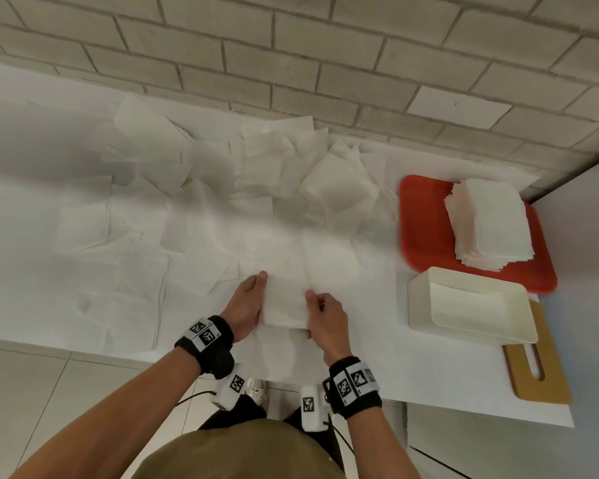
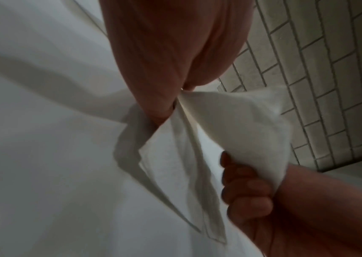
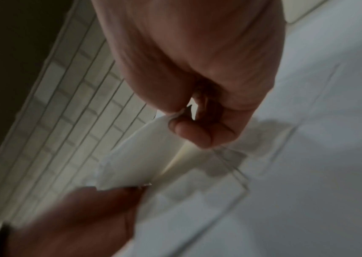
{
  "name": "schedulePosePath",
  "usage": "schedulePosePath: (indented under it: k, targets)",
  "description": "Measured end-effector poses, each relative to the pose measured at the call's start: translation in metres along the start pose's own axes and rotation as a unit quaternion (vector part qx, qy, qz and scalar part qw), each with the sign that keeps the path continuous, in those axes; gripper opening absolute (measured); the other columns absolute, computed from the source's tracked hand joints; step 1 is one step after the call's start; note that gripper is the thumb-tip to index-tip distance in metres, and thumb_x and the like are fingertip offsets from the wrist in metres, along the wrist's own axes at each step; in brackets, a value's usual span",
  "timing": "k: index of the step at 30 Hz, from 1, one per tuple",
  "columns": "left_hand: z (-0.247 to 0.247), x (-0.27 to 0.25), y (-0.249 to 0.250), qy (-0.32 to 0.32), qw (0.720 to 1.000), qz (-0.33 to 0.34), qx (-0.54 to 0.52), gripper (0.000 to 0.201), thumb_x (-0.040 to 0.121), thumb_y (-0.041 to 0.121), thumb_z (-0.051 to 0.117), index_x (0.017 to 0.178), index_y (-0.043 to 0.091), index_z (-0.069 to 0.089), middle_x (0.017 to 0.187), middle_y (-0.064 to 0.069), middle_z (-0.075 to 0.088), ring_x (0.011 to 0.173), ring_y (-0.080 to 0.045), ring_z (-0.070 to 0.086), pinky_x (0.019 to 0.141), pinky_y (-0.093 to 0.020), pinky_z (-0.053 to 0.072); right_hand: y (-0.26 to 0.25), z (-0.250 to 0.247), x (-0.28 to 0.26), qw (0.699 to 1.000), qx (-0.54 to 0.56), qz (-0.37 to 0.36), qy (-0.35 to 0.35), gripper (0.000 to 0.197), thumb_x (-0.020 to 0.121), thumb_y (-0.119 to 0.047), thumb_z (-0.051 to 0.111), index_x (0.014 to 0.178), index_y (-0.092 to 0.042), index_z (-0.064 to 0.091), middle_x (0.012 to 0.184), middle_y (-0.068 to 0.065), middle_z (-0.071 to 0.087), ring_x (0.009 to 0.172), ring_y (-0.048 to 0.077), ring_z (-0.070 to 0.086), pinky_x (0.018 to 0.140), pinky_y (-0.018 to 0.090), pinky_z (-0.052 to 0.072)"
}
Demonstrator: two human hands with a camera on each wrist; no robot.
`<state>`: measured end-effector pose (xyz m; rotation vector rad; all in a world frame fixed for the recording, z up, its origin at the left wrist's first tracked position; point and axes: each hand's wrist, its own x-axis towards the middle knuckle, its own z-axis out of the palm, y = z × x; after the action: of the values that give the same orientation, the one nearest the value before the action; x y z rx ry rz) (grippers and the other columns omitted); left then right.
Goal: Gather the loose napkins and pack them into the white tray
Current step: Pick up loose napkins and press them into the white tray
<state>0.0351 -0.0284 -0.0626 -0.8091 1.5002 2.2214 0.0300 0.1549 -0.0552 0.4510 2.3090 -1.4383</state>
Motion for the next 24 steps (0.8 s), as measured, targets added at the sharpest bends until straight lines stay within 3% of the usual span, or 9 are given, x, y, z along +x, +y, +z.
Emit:
schedulePosePath:
  k: [3, 5, 7, 9, 11, 13, 16, 20, 24]
  targets:
    - [0.006, 0.001, -0.002, 0.027, 1.0, -0.002, -0.008, 0.045, 0.112, 0.047, 0.047, 0.129, 0.009, 0.063, 0.123, -0.01, 0.078, 0.114, -0.027, 0.076, 0.099, -0.05, 0.06, 0.018, 0.011, -0.004, 0.997, -0.066, -0.024, -0.019, 0.032, 0.112, -0.045, 0.051, 0.108, -0.016, 0.063, 0.097, 0.001, 0.072, 0.081, 0.022, 0.071, 0.069, 0.038, 0.062]
    - [0.008, 0.002, -0.004, 0.045, 0.999, 0.004, 0.015, 0.041, 0.11, 0.046, 0.055, 0.126, 0.009, 0.063, 0.121, -0.009, 0.077, 0.113, -0.028, 0.075, 0.096, -0.051, 0.062, 0.02, 0.014, -0.006, 0.993, -0.106, -0.039, -0.022, 0.029, 0.113, -0.044, 0.049, 0.107, -0.018, 0.059, 0.094, -0.002, 0.071, 0.086, 0.022, 0.068, 0.076, 0.038, 0.054]
    - [0.012, 0.001, -0.007, 0.05, 0.998, 0.02, 0.037, 0.03, 0.108, 0.035, 0.062, 0.124, 0.009, 0.062, 0.119, -0.008, 0.077, 0.116, -0.032, 0.074, 0.092, -0.049, 0.064, 0.018, 0.015, -0.01, 0.99, -0.13, -0.053, -0.012, 0.027, 0.113, -0.045, 0.049, 0.106, -0.02, 0.054, 0.095, -0.002, 0.068, 0.085, 0.022, 0.065, 0.076, 0.039, 0.052]
    - [0.017, -0.003, -0.008, 0.038, 0.997, 0.044, 0.044, 0.024, 0.107, 0.024, 0.065, 0.127, 0.011, 0.063, 0.12, -0.007, 0.078, 0.12, -0.033, 0.072, 0.094, -0.048, 0.063, 0.013, 0.012, -0.013, 0.986, -0.145, -0.082, 0.019, 0.032, 0.109, -0.052, 0.052, 0.117, -0.021, 0.049, 0.112, -0.004, 0.06, 0.098, 0.021, 0.061, 0.085, 0.041, 0.054]
    - [0.027, -0.011, -0.004, 0.008, 0.998, 0.064, 0.023, 0.03, 0.106, 0.021, 0.067, 0.134, 0.011, 0.063, 0.126, -0.007, 0.077, 0.121, -0.031, 0.072, 0.101, -0.052, 0.059, 0.007, 0.004, -0.016, 0.99, -0.09, -0.109, 0.02, 0.048, 0.104, -0.054, 0.061, 0.136, -0.025, 0.042, 0.126, -0.007, 0.055, 0.113, 0.013, 0.059, 0.096, 0.032, 0.053]
    - [0.043, -0.021, 0.005, -0.025, 0.996, 0.079, -0.016, 0.037, 0.104, 0.018, 0.069, 0.139, 0.009, 0.062, 0.131, -0.01, 0.075, 0.121, -0.03, 0.073, 0.102, -0.052, 0.059, -0.003, -0.014, -0.023, 0.995, 0.018, -0.092, -0.038, 0.055, 0.101, -0.041, 0.073, 0.142, -0.029, 0.039, 0.126, -0.013, 0.063, 0.109, 0.0, 0.068, 0.091, 0.021, 0.058]
    - [0.069, -0.026, 0.024, -0.013, 0.992, 0.122, -0.034, 0.041, 0.097, 0.011, 0.077, 0.136, 0.005, 0.064, 0.128, -0.013, 0.076, 0.119, -0.033, 0.073, 0.102, -0.055, 0.059, -0.007, -0.057, -0.035, 0.991, 0.031, -0.084, -0.099, 0.046, 0.096, -0.034, 0.082, 0.136, -0.029, 0.058, 0.121, -0.015, 0.075, 0.106, -0.005, 0.072, 0.092, 0.024, 0.061]
    - [0.105, -0.023, 0.045, 0.02, 0.982, 0.186, -0.032, 0.045, 0.086, 0.01, 0.089, 0.125, 0.006, 0.069, 0.122, -0.016, 0.077, 0.116, -0.036, 0.073, 0.101, -0.053, 0.059, -0.007, -0.144, -0.048, 0.989, 0.12, -0.087, -0.001, 0.027, 0.095, -0.022, 0.085, 0.121, -0.021, 0.077, 0.112, -0.005, 0.083, 0.108, 0.017, 0.078, 0.089, 0.036, 0.064]
    - [0.148, -0.024, 0.047, -0.016, 0.967, 0.24, 0.086, 0.022, 0.091, 0.006, 0.083, 0.111, 0.007, 0.073, 0.099, -0.01, 0.082, 0.092, -0.024, 0.078, 0.083, -0.033, 0.063, -0.005, -0.238, -0.05, 0.967, 0.193, -0.101, 0.131, 0.027, 0.099, -0.012, 0.078, 0.126, -0.014, 0.078, 0.115, -0.002, 0.083, 0.108, 0.015, 0.079, 0.091, 0.035, 0.061]
